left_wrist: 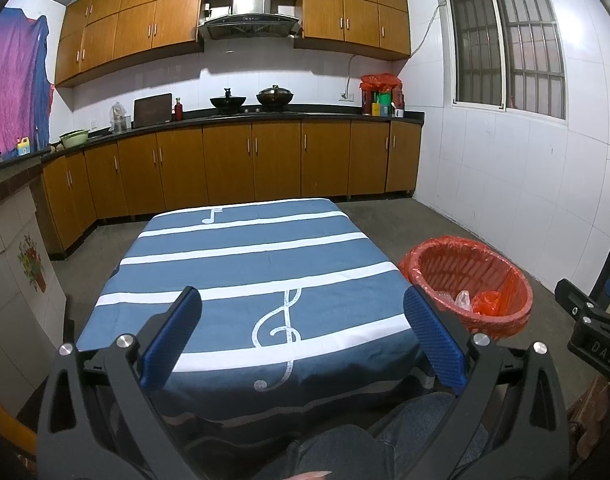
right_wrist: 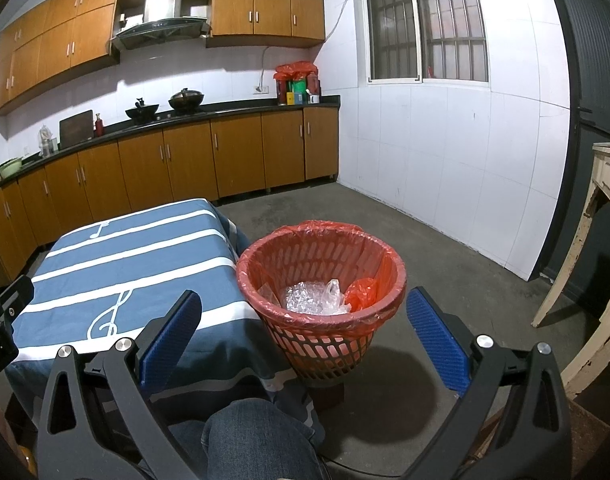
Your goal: Collect trash
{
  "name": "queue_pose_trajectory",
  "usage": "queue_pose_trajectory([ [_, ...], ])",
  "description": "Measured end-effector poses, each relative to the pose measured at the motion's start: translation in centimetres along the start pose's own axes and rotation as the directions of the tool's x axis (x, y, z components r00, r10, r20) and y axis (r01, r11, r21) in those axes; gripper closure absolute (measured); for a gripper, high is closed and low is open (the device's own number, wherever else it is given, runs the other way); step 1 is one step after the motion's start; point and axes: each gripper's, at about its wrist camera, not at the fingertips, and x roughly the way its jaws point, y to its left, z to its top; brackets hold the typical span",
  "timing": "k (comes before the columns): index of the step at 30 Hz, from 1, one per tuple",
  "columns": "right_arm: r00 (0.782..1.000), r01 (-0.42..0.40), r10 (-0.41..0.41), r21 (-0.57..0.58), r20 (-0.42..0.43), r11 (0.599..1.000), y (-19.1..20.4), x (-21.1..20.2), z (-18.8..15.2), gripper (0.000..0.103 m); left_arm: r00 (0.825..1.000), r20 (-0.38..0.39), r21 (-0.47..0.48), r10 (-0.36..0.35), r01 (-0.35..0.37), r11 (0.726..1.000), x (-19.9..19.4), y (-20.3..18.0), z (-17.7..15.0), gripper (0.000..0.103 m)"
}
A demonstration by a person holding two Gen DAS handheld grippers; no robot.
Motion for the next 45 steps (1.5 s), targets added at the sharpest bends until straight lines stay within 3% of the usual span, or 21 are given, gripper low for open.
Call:
queue_pose_trajectory([
  [45, 1.0, -0.002, 0.002, 0.001, -0.01, 1.0, -0.2, -0.15, -0.45, 0.002, 1.0, -0.017, 0.001, -0.002, 0.002, 1.0, 0.56, 0.03, -0.39, 0.004],
])
